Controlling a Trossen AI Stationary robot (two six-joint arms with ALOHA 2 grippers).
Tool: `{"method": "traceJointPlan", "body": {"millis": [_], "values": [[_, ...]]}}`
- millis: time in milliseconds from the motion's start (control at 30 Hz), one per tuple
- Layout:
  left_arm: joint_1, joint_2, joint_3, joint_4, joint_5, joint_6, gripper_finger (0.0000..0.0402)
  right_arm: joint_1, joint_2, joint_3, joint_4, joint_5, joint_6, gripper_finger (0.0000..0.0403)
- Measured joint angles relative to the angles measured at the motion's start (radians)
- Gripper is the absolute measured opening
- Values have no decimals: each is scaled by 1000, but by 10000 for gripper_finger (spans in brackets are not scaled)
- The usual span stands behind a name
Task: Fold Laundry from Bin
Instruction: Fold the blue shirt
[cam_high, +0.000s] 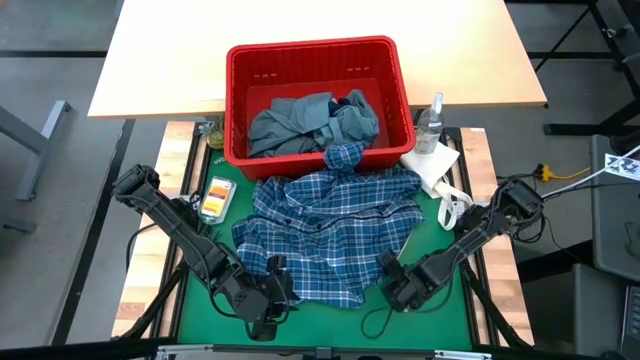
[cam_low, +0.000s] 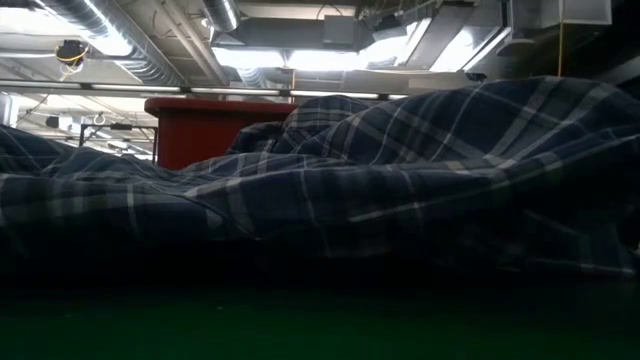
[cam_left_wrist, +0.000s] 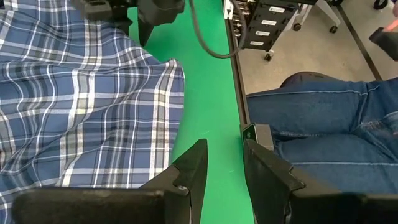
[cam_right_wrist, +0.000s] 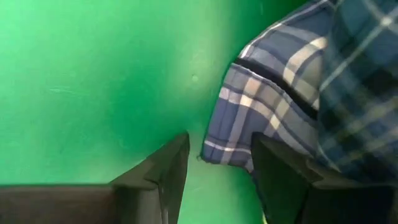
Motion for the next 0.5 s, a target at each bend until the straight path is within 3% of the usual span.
{"method": "traceJointPlan", "body": {"millis": [133, 367, 500], "values": [[0, 0, 0, 0, -8, -1, 98, -40, -1, -11, 47, -99, -75, 144], [-2, 0, 0, 0, -27, -2, 98, -52, 2, -10, 59, -159, -107, 14], [-2, 0, 0, 0, -49, -1, 98, -30, -3, -11, 61, -113, -68, 27]]}}
